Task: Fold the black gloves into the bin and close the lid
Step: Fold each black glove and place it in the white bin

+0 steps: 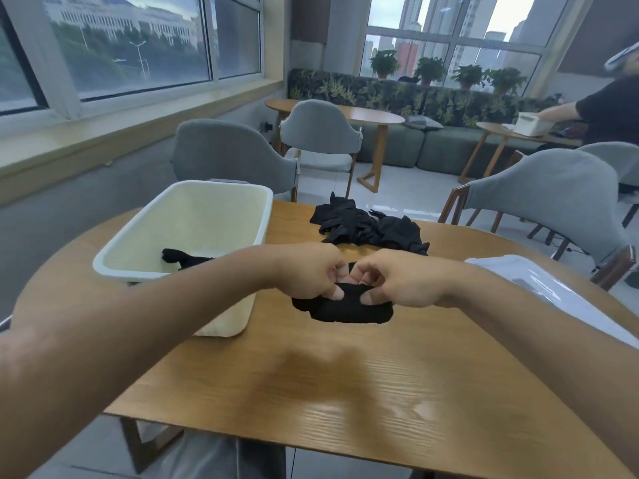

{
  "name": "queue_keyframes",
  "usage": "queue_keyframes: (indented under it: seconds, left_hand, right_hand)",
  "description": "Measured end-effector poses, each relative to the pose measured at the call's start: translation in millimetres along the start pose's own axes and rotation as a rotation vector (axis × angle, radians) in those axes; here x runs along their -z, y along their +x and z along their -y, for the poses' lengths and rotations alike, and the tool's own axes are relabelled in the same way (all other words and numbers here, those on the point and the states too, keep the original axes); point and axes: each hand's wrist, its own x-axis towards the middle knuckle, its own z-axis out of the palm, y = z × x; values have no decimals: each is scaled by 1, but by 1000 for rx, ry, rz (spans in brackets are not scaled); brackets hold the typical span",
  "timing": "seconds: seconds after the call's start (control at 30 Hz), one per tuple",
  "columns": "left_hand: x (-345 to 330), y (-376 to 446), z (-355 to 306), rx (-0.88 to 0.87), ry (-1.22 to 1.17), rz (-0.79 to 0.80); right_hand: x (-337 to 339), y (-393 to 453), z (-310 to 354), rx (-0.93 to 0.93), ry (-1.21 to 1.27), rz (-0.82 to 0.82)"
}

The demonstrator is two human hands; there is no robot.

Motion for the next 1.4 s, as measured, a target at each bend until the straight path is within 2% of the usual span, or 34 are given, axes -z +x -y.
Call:
queue_keyframes:
  seconds: [0.27,0.4,0.53,0.7,0.8,1.03,1.4]
  left_hand:
    - [71,-44,20,28,146,-126]
    - [95,-59,47,44,143,-190]
    - [106,-70,74,83,198,-259]
    - [103,-72,112,151,237,-314]
    - [102,-68,135,200,256,-313]
    - [98,-40,186,289,282,-350]
    - [80,12,241,364,419,-209]
  right_hand:
    - [32,19,75,98,-93,-97]
    - [34,37,109,109,-100,-141]
    - [25,60,138,123,-175,-208]
    - [7,97,160,111,-204,-213]
    - [-4,127,168,96,-249,-232]
    - [-21,193,185,0,-529,-219]
    - [-47,250,182,-109,-426,-120]
